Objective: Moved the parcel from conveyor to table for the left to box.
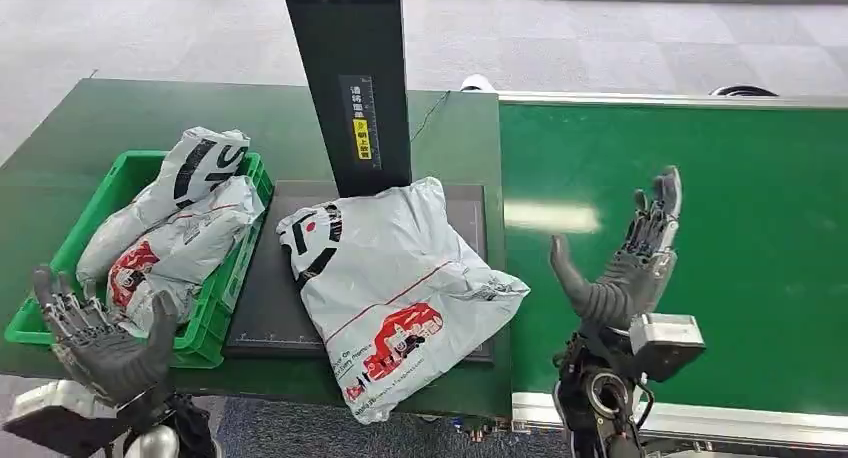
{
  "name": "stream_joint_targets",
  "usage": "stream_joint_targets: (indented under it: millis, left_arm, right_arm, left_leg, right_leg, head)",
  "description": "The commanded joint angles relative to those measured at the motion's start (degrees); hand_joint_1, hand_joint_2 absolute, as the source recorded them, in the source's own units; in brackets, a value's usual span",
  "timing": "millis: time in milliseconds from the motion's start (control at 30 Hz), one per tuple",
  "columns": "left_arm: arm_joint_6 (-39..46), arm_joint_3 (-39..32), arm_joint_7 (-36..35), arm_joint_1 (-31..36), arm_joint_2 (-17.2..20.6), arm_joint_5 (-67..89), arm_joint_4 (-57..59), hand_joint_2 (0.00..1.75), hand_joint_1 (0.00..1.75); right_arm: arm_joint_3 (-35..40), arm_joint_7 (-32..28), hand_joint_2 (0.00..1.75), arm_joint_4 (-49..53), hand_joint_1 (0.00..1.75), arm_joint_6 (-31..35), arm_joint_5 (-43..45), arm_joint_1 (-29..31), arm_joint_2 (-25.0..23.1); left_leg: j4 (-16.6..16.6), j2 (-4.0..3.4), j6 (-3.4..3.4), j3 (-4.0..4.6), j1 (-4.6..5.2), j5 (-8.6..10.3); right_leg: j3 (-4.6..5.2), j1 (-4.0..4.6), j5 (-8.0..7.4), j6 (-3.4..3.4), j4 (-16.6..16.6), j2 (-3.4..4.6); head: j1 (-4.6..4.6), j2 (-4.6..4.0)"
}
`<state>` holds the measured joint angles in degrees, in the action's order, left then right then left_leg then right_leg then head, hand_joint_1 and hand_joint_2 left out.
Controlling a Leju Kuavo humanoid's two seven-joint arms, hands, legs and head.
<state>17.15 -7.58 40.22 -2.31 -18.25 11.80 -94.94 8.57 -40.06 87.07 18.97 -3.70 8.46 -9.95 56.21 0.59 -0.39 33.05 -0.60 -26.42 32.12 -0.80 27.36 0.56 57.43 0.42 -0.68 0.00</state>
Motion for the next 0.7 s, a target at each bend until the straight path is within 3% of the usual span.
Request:
stream_joint_targets:
  millis: [33, 233, 333, 700]
  left_arm:
    - [1.9, 14.2, -3.0, 4.6, 6.2, 14.1, 12.7, 1.75, 0.00]
    - [-1.4, 26.2, -12.0, 9.2, 6.6, 31.8, 22.5, 1.75, 0.00]
    - [-1.4, 26.2, -12.0, 9.2, 6.6, 31.8, 22.5, 1.75, 0.00]
    - [-2.5, 27.5, -13.1, 10.6, 7.7, 34.1, 24.2, 1.75, 0.00]
  right_arm:
    - [-3.2, 0.1, 1.75, 6.9, 0.00, -2.1, 1.5, -2.5, -0.2]
    - [-6.5, 0.1, 1.75, 1.5, 0.00, -6.9, 1.2, -0.4, -1.7]
    - [-6.5, 0.1, 1.75, 1.5, 0.00, -6.9, 1.2, -0.4, -1.7]
    - [-6.5, 0.1, 1.75, 0.5, 0.00, -7.5, 1.4, 0.1, -1.8]
  left_leg:
    - [-0.1, 0.22, 0.02, -0.02, 0.01, 0.09]
    - [-0.1, 0.25, 0.04, -0.07, 0.01, 0.13]
    - [-0.1, -0.04, 0.02, -0.12, 0.03, 0.02]
    - [-0.1, -0.14, 0.03, -0.09, -0.01, 0.03]
  right_leg:
    - [-0.13, 0.01, -0.01, -0.04, -0.1, -0.31]
    - [-0.20, 0.01, -0.02, -0.03, -0.2, -0.41]
    - [-0.16, -0.01, -0.02, -0.01, -0.1, -0.03]
    - [-0.11, 0.04, -0.06, -0.03, -0.1, 0.01]
  head:
    - [0.02, 0.00]
    - [-0.02, 0.00]
    - [0.02, 0.00]
    - [0.00, 0.00]
